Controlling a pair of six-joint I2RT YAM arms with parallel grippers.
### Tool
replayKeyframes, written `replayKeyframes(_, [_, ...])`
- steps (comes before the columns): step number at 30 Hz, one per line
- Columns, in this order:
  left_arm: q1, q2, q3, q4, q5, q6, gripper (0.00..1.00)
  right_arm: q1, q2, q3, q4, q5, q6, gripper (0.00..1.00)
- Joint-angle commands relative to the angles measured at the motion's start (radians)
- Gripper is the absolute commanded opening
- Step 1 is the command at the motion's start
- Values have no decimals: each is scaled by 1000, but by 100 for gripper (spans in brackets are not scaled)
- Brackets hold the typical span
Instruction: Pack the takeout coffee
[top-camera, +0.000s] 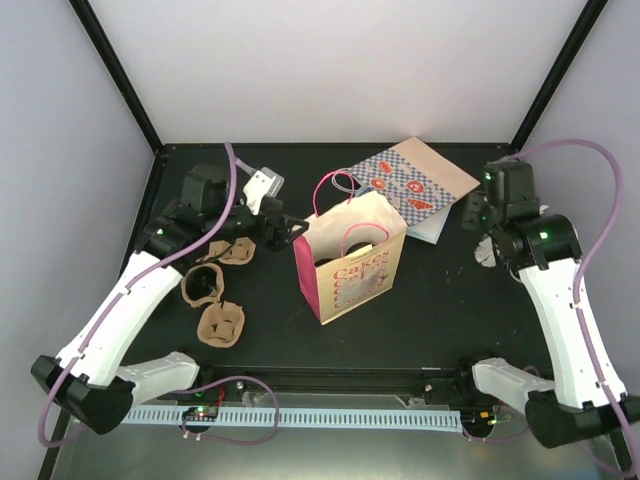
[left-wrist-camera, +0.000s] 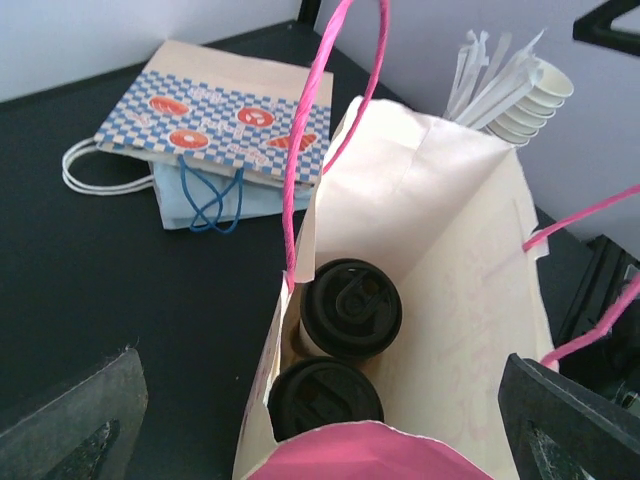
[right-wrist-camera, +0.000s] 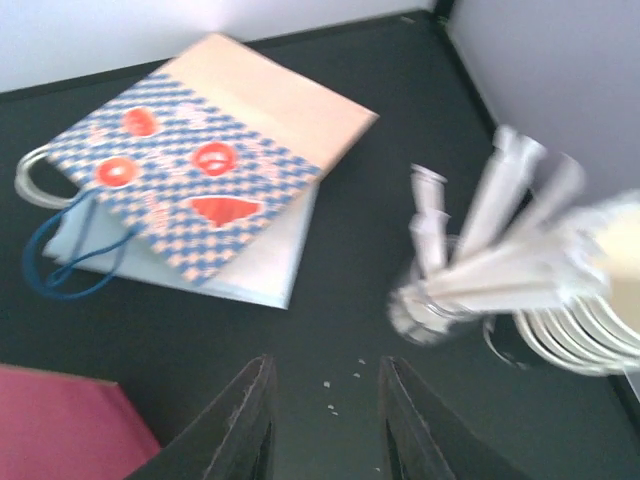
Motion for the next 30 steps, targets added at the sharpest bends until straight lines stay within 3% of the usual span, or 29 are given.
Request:
replayKeyframes(1, [-3,-74,-5,33,-18,3,99,-170,-85,-95,28,-1,71,31])
replayKeyframes(7, [-3,-148,-97,101,-22,25,99,-325,-60,-169,97,-85,131,30])
replayKeyframes(16, [-3,-218,-167,160,-38,8,99,-332,167,-66,137,-88,146,39])
replayKeyframes(30, [-3,-224,-184,152,-41,1,99,-331,305,1,115,4,180,36])
